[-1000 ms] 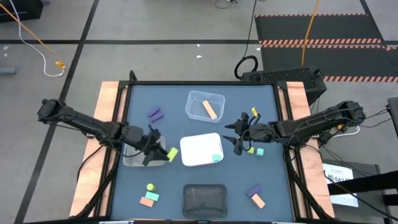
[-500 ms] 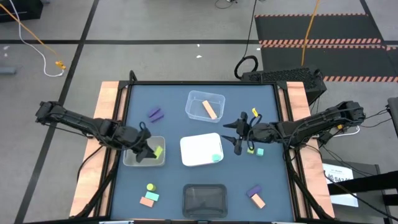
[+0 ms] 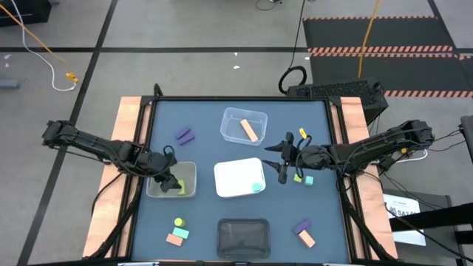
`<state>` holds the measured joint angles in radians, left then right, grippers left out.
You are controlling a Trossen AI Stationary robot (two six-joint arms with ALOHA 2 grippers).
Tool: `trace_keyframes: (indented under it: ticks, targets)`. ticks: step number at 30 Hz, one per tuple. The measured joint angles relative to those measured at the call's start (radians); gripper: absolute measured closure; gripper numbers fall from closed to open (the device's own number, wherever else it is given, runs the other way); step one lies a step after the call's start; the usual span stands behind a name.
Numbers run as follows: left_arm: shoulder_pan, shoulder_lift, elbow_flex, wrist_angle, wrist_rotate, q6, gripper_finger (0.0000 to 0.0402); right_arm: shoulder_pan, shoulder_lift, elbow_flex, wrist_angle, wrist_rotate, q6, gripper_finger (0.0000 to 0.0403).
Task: Sort & place blocks by color
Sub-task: Put the top purple block into the black bin
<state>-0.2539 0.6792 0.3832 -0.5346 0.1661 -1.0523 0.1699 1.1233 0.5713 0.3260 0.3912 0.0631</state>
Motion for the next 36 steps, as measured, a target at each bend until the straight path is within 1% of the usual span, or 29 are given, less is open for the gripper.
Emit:
trace_keyframes:
  ticks: [2,5,7,9,11,14,16,19,21,24,30,34,36]
  targets:
    - [0.0,0.0,0.0,0.039,0.02,-0.002,0.0157,0.0,0.0,0.0,0.0,0.0,0.0,0.0188]
    - [0.015,0.0,0.0,0.107,0.015,-0.024,0.014,0.0,0.0,0.0,0.0,0.0,0.0,0.0188]
    - [0.037,0.0,0.0,0.191,0.001,-0.029,0.0136,0.0,0.0,0.0,0.0,0.0,0.0,0.0188]
    - [0.063,0.0,0.0,0.302,-0.001,0.003,0.0135,0.0,0.0,0.0,0.0,0.0,-0.001,0.0188]
    - [0.09,0.0,0.0,0.428,-0.002,0.064,0.0134,0.0,0.0,0.0,0.001,0.0,-0.008,0.0188]
    - [0.139,0.001,0.0,0.595,-0.015,0.202,0.0134,0.0,0.0,0.0,0.007,0.001,-0.03,0.0188]
    - [0.175,0.006,0.0,0.659,-0.035,0.279,0.0134,0.0,0.0,0.0,0.007,0.001,-0.041,0.0188]
    - [0.249,0.008,0.0,0.71,-0.068,0.389,0.0133,0.0,0.0,0.0,0.006,0.001,-0.049,0.0188]
    - [0.312,0.007,0.0,0.709,-0.072,0.478,0.0133,0.0,0.0,0.0,0.006,0.003,-0.049,0.0188]
    - [0.418,0.008,0.0,0.638,-0.073,0.602,0.0133,0.0,0.0,0.0,0.007,0.006,-0.049,0.0188]
    - [0.653,0.059,-0.001,0.406,-0.073,0.671,0.0133,-0.002,0.0,0.0,0.031,0.008,-0.05,0.0188]
    - [0.77,0.14,-0.001,0.331,-0.076,0.752,0.0133,-0.019,0.0,0.0,0.068,0.008,-0.057,0.0188]
    - [0.818,0.186,0.0,0.327,-0.09,0.788,0.0133,-0.031,0.0,0.0,0.069,0.008,-0.057,0.0188]
